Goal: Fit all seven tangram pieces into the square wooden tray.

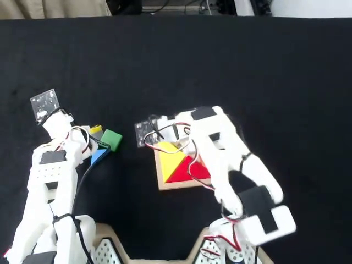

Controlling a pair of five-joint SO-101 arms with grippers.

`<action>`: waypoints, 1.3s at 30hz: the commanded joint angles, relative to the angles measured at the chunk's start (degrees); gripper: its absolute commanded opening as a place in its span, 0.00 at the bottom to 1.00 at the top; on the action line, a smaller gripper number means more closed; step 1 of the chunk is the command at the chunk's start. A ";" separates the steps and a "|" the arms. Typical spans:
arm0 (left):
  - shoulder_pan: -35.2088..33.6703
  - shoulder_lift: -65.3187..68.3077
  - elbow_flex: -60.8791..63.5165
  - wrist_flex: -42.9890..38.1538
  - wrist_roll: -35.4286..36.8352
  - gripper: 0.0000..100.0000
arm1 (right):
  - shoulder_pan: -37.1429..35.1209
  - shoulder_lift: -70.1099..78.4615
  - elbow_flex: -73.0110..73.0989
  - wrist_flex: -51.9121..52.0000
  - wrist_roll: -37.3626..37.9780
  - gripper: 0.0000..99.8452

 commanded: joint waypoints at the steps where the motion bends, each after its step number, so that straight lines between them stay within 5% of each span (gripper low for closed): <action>1: 0.22 -1.49 -0.66 -0.70 -0.18 0.29 | 0.70 -5.41 -0.22 0.26 -10.20 0.10; 9: 0.31 -1.49 -0.57 -0.70 -0.18 0.29 | 1.85 -7.34 0.22 4.04 -28.04 0.10; 16: 0.31 -1.49 -0.40 -0.70 -0.18 0.29 | 1.76 -5.85 7.52 -10.02 -29.45 0.06; 25: 0.22 -1.41 -0.66 -0.70 -0.18 0.29 | 1.23 -0.22 -2.68 -2.64 -37.80 0.18; 39: 0.22 -1.49 -0.66 -0.70 -0.18 0.29 | -2.02 6.73 -5.67 0.53 -35.96 0.11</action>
